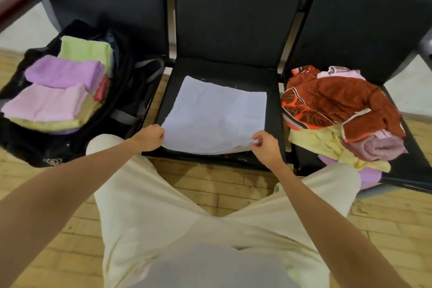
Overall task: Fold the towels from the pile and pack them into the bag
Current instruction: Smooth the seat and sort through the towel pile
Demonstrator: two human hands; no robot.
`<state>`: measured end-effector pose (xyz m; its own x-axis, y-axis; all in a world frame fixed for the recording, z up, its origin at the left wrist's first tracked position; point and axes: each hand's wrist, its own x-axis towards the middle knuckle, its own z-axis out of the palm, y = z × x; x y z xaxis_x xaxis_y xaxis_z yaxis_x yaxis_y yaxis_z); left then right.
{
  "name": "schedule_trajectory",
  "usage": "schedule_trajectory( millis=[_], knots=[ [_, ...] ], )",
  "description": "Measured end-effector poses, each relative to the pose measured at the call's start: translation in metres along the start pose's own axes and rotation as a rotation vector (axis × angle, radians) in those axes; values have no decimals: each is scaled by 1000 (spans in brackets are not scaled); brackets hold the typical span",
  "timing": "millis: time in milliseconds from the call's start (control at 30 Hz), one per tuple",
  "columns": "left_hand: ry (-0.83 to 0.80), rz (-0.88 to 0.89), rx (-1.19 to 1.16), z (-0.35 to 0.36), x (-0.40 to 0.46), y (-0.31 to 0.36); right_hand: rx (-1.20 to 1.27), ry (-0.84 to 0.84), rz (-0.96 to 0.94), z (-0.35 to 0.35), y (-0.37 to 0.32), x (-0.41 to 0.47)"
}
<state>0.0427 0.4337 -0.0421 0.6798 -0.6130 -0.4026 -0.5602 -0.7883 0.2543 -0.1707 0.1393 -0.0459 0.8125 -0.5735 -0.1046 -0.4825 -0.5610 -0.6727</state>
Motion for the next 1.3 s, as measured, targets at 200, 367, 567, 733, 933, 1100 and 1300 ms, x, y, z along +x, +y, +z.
schedule_trajectory(
  millis=[200, 367, 567, 733, 933, 1100, 1300],
  knots=[
    [-17, -20, 463, 2, -4, 19, -6, -37, 24, -7, -4, 3],
    [100, 184, 136, 17, 10, 60, -19, -78, -12, -14, 3, 5],
    [-23, 394, -228, 34, 28, 140, 149, -108, 5, -24, 11, 10],
    [-55, 361, -473, 44, 47, 189, 304, -107, 40, -31, 16, 15],
    [-14, 310, -504, 53, 62, 203, 363, -98, 153, -31, 30, 46],
    [-48, 265, -606, 53, 68, 190, 70, 74, 243, -23, 43, 129],
    [-222, 108, -711, 48, 79, 185, -349, 166, 235, -6, 34, 210]
  ],
)
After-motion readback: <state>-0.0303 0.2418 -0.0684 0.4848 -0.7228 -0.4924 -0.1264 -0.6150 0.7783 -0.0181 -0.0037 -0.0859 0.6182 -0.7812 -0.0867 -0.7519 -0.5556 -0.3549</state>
